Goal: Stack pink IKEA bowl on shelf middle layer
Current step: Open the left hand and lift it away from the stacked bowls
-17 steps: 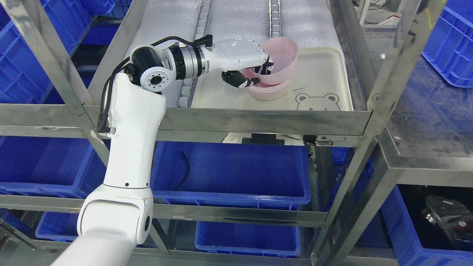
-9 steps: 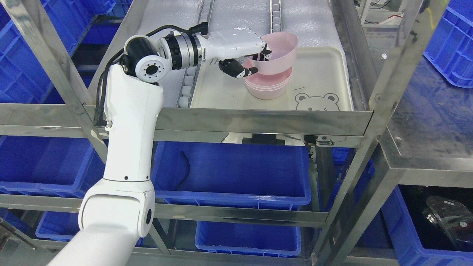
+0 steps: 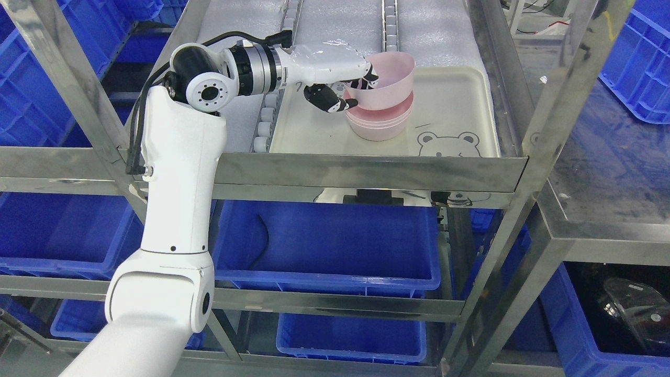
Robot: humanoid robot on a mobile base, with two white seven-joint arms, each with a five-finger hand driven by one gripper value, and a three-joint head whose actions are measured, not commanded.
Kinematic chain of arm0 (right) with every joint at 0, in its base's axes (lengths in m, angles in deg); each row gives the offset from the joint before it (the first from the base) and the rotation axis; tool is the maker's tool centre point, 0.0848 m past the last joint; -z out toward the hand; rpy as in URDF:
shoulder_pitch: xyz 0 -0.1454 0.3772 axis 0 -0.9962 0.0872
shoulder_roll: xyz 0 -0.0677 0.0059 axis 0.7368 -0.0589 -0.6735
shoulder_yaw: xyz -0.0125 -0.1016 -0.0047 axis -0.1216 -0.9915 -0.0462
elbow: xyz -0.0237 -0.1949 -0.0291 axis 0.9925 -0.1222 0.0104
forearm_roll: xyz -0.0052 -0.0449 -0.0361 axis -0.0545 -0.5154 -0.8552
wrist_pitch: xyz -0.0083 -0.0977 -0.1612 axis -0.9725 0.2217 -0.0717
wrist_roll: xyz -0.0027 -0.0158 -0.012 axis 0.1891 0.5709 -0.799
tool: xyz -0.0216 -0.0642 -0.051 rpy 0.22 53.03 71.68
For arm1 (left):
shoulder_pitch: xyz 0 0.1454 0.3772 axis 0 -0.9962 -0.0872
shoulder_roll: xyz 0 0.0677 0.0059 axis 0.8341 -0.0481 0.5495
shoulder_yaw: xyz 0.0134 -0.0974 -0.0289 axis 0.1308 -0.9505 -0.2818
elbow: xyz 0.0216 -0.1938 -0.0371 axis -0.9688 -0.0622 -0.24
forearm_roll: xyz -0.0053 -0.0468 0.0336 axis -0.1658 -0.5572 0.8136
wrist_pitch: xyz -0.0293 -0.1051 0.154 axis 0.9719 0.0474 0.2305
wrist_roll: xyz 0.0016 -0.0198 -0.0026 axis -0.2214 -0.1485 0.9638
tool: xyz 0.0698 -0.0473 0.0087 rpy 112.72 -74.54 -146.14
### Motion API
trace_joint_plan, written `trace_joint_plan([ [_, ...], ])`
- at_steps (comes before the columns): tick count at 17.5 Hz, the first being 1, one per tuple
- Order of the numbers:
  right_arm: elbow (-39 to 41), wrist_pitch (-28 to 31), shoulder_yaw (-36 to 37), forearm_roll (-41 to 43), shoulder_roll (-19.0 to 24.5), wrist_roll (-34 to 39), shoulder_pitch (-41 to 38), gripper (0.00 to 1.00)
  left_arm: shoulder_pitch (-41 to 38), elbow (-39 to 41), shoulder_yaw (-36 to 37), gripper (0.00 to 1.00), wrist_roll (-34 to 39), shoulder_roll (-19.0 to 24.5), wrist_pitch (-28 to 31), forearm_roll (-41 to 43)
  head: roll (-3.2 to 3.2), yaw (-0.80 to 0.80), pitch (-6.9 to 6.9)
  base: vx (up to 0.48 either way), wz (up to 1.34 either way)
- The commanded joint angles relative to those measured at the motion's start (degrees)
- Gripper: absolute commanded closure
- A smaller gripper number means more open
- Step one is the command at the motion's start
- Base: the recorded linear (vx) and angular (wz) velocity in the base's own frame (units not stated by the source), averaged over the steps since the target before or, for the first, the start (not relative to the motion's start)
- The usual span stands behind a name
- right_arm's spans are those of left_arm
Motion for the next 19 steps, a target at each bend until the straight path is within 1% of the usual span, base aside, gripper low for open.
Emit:
trace_joint_plan([
  [1,1.0,0.0,0.0,0.0,-1.0,0.0,-0.3,0.0,0.0,-0.4,3.7,0.97,-0.1,2.5,0.4,-0.2,0.0,0.0,0.0,0.0,0.0],
  [3,1.0,0.0,0.0,0.0,-1.0,0.0,-0.3,0.0,-0.5,-0.5,3.7,0.96,-0.1,2.1,0.4,-0.5,0.0,0.0,0.0,0.0,0.0],
  [4,1.0,0.0,0.0,0.0,-1.0,0.0,-0.2,0.0,-0.6,-0.5,3.8,0.93,-0.1,2.0,0.4,-0.3,0.0,0.0,0.0,0.0,0.0],
  [5,1.0,0.0,0.0,0.0,-1.0,0.0,-0.2,0.0,-0.7,-0.5,4.3,0.83,-0.1,2.1,0.4,0.1,0.0,0.0,0.0,0.0,0.0],
  [6,1.0,0.0,0.0,0.0,-1.0,0.0,-0.2,0.0,-0.7,-0.5,4.5,0.64,0.1,2.2,0.5,0.2,0.0,0.0,0.0,0.0,0.0],
  [7,1.0,0.0,0.0,0.0,-1.0,0.0,-0.2,0.0,-0.8,-0.5,4.4,0.51,0.5,2.4,0.6,0.2,0.0,0.0,0.0,0.0,0.0],
  [8,1.0,0.0,0.0,0.0,-1.0,0.0,-0.3,0.0,-0.7,-0.5,3.3,0.46,0.9,1.8,0.7,-0.1,0.0,0.0,0.0,0.0,0.0],
  [10,1.0,0.0,0.0,0.0,-1.0,0.0,-0.3,0.0,-0.3,-0.1,-1.6,0.31,2.8,0.9,0.6,-1.0,0.0,0.0,0.0,0.0,0.0],
  [11,1.0,0.0,0.0,0.0,-1.0,0.0,-0.2,0.0,0.1,0.1,-3.8,0.26,3.5,-0.1,0.6,-2.5,0.0,0.0,0.0,0.0,0.0],
  [12,1.0,0.0,0.0,0.0,-1.0,0.0,-0.2,0.0,1.1,0.5,-5.3,0.26,3.9,-1.1,0.6,-6.0,0.0,0.0,0.0,0.0,0.0],
  [14,1.0,0.0,0.0,0.0,-1.0,0.0,-0.2,0.0,2.5,1.3,-7.7,0.26,5.1,-1.1,0.8,-14.5,0.0,0.0,0.0,0.0,0.0],
  [16,1.0,0.0,0.0,0.0,-1.0,0.0,-0.3,0.0,1.6,5.7,-7.2,0.25,6.4,-1.1,1.6,-20.5,0.0,0.0,0.0,0.0,0.0],
  [17,1.0,0.0,0.0,0.0,-1.0,0.0,-0.3,0.0,-0.3,9.3,-5.2,0.25,7.0,-1.1,3.2,-23.0,0.0,0.0,0.0,0.0,0.0],
  [18,1.0,0.0,0.0,0.0,-1.0,0.0,-0.2,0.0,-3.4,12.7,-0.4,0.24,8.2,-1.1,4.9,-25.9,0.0,0.0,0.0,0.0,0.0],
  [19,1.0,0.0,0.0,0.0,-1.0,0.0,-0.2,0.0,-6.1,15.4,3.5,0.24,10.3,-1.1,5.3,-27.9,0.0,0.0,0.0,0.0,0.0],
])
